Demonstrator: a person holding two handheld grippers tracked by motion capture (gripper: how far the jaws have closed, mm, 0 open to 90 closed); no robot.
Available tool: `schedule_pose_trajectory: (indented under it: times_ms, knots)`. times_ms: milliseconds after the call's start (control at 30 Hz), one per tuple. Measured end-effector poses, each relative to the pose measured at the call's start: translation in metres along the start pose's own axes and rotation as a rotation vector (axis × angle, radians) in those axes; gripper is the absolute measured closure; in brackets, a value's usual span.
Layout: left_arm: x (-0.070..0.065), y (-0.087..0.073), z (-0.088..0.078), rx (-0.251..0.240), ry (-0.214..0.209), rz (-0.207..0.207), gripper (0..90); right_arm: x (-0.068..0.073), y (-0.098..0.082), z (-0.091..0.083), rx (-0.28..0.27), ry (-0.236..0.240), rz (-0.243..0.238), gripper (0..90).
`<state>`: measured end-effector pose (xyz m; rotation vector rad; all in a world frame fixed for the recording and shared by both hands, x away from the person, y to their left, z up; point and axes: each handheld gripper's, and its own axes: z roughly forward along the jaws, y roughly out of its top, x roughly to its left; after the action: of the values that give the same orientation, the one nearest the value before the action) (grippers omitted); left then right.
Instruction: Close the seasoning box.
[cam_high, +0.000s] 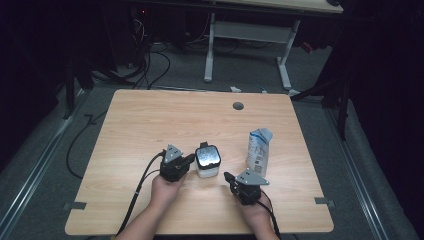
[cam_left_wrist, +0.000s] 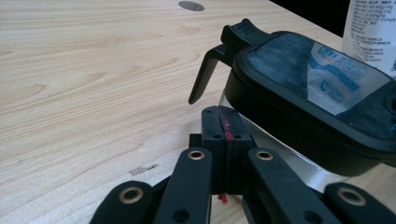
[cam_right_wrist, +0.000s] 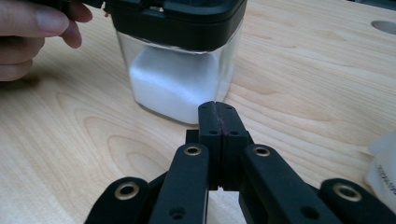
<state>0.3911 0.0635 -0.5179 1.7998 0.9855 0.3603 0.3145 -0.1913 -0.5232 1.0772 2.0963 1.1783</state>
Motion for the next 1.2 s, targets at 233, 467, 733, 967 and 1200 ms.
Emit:
schedule_pose_trajectory:
  times_ms: [233,467,733,967,1200]
  knots:
    - [0.008,0.000,-0.011,-0.002,0.027,0.017,89.5,-0.008,0.008,0.008,-0.007,-0.035,0.003,90.0]
    - [0.025,-0.010,-0.040,-0.012,0.066,0.039,85.8,-0.013,0.020,0.025,0.012,-0.051,0.000,90.0]
    - [0.042,-0.020,-0.074,-0.022,0.099,0.051,80.1,-0.005,0.018,0.030,0.019,-0.034,-0.009,90.0]
    - [0.048,-0.025,-0.090,-0.034,0.109,0.053,78.3,0.002,0.018,0.026,0.011,-0.016,-0.015,90.0]
    - [0.054,-0.032,-0.094,-0.022,0.117,0.043,77.2,0.007,0.017,0.023,0.006,-0.006,-0.019,89.9]
